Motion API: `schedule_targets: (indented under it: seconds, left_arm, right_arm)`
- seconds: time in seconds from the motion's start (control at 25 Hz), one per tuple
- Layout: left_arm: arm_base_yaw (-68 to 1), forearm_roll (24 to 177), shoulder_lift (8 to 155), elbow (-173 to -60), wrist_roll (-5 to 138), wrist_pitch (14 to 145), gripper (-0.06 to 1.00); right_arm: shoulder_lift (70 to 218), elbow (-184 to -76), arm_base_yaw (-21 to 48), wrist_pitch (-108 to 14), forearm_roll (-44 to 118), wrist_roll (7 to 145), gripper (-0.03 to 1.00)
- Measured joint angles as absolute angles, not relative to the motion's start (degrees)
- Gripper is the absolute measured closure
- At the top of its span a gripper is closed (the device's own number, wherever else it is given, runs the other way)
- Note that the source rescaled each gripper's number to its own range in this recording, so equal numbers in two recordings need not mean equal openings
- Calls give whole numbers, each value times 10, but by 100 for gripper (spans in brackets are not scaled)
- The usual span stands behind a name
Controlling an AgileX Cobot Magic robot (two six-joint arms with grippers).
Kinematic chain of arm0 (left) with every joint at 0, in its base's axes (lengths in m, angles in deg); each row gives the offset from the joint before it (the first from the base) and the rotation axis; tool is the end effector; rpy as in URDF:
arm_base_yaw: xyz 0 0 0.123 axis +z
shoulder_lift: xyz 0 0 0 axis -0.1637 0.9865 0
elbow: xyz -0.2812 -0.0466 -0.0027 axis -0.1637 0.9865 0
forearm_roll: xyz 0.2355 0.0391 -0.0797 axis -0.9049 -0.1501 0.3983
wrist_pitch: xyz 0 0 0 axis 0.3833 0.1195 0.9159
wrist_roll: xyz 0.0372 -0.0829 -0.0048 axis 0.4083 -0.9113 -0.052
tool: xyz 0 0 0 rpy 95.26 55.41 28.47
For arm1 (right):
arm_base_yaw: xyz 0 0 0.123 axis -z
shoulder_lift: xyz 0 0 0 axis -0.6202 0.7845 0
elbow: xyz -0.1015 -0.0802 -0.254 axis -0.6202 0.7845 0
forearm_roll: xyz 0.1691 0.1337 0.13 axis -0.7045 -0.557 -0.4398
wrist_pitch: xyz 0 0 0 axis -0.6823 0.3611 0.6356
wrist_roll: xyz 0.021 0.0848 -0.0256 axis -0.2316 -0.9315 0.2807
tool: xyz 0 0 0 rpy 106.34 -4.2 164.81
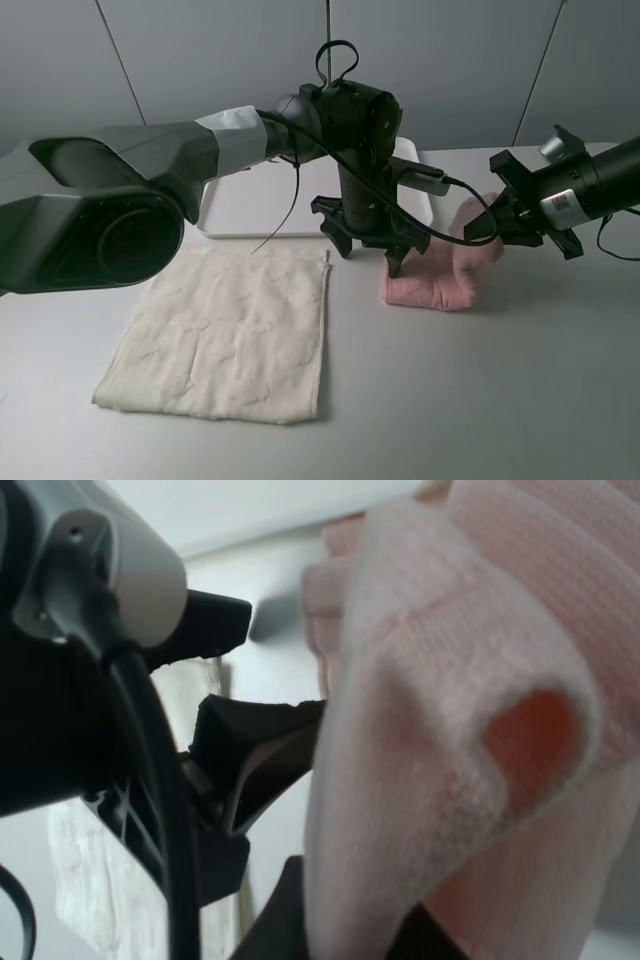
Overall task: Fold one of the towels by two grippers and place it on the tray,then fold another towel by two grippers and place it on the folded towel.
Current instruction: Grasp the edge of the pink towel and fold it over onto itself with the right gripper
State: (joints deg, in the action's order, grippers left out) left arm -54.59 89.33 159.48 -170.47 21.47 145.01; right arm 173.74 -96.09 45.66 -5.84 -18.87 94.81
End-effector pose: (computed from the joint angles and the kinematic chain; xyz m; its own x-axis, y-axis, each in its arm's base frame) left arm 0.3696 -0.3770 0.1026 -0.8257 0.5499 -0.1258 0.5601 0.8258 -0.0667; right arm 0.2918 0.0259 0.1421 -0.9642 0.2593 -0.0552 0.1476 0.6979 0.7008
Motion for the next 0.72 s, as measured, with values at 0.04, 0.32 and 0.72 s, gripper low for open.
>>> schedule_targets:
  seconds: [0.04,0.32,0.72]
  left_arm:
    - [-546,893,1595,-1705,215,1450,-1]
    - [-542,896,1595,-1705,217,1451,-1]
    - [-517,928,1595,-1705,222,1454,-1]
  right_arm:
    - [1737,-954,457,-62,-198,955,91]
    - [1788,-942,430,-60,-274,1015,91]
    - [1822,-942,407,-62,-359,1080,91]
